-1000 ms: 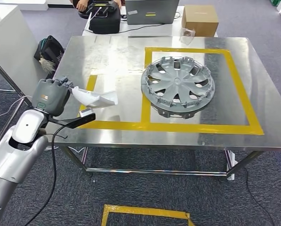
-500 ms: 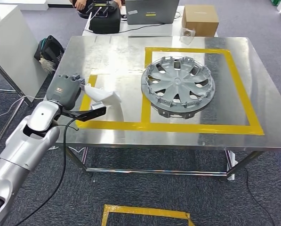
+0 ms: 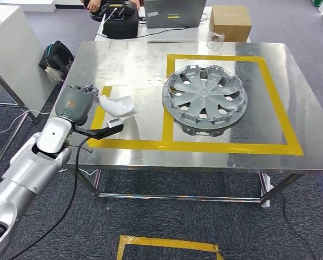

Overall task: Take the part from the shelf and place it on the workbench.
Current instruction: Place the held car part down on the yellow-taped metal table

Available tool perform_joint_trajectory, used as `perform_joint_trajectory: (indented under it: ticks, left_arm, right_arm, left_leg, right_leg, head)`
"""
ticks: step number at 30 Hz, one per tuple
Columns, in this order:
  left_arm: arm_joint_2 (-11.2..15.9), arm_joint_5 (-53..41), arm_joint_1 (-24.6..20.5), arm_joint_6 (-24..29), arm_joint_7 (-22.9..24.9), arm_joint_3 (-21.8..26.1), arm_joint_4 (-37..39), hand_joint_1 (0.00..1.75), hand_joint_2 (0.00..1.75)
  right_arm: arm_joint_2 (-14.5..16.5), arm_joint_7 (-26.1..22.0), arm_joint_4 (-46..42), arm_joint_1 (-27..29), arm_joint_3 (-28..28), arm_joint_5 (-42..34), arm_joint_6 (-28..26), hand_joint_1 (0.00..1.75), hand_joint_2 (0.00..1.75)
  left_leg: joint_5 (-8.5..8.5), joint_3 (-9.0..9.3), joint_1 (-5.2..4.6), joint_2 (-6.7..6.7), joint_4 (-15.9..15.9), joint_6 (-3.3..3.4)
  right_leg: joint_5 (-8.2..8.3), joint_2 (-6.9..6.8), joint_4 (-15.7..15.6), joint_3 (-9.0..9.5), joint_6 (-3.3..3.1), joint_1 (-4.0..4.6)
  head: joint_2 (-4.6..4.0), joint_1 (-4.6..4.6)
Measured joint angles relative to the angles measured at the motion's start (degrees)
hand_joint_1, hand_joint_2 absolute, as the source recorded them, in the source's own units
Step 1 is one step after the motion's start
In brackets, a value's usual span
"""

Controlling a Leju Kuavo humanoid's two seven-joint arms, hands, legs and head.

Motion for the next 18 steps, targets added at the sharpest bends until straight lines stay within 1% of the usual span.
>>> perform_joint_trajectory:
  ticks: [5,9,10,14,18]
  left_arm:
    - [0.19,-0.17,0.0,0.38,0.09,-0.44,0.84,1.75,1.75]
    - [0.2,-0.2,0.0,0.43,0.09,-0.49,1.2,0.0,1.75]
    - [0.2,-0.2,0.0,0.52,0.09,-0.49,1.26,0.0,1.75]
    - [0.19,0.49,-0.03,0.63,-0.56,-0.31,1.33,0.0,0.0]
    - [0.15,1.76,-0.08,0.22,-1.78,0.05,1.4,0.0,0.0]
  right_arm:
    - [0.0,-0.02,0.0,0.0,0.0,-0.01,0.03,0.0,0.0]
    - [0.0,-0.03,0.0,0.0,0.0,-0.01,0.06,0.0,0.0]
    - [0.0,-0.05,0.0,0.0,0.0,-0.01,0.08,0.0,0.0]
    - [0.0,-0.24,0.0,0.0,0.0,-0.02,0.2,0.0,0.0]
    - [0.0,-0.36,0.0,0.0,0.0,-0.06,0.31,0.0,0.0]
  left_leg:
    - [0.0,0.0,0.0,0.0,0.0,0.0]
    - [0.0,0.0,0.0,0.0,0.0,0.0]
    - [0.0,0.0,0.0,0.0,0.0,0.0]
    - [0.0,0.0,0.0,0.0,0.0,0.0]
    - [0.0,0.01,0.0,0.0,0.0,0.0]
  right_leg:
    - [0.0,0.0,0.0,0.0,0.0,0.0]
    - [0.0,0.0,0.0,0.01,0.0,0.0]
    - [0.0,0.0,0.0,0.01,0.0,0.0]
    - [0.0,0.0,0.0,0.01,0.0,0.0]
    - [0.0,0.0,0.0,0.01,0.0,0.0]
  head:
    - [0.0,0.01]
    - [0.01,0.0]
    - [0.01,0.01]
    - [0.01,-0.01]
    - [0.01,0.01]
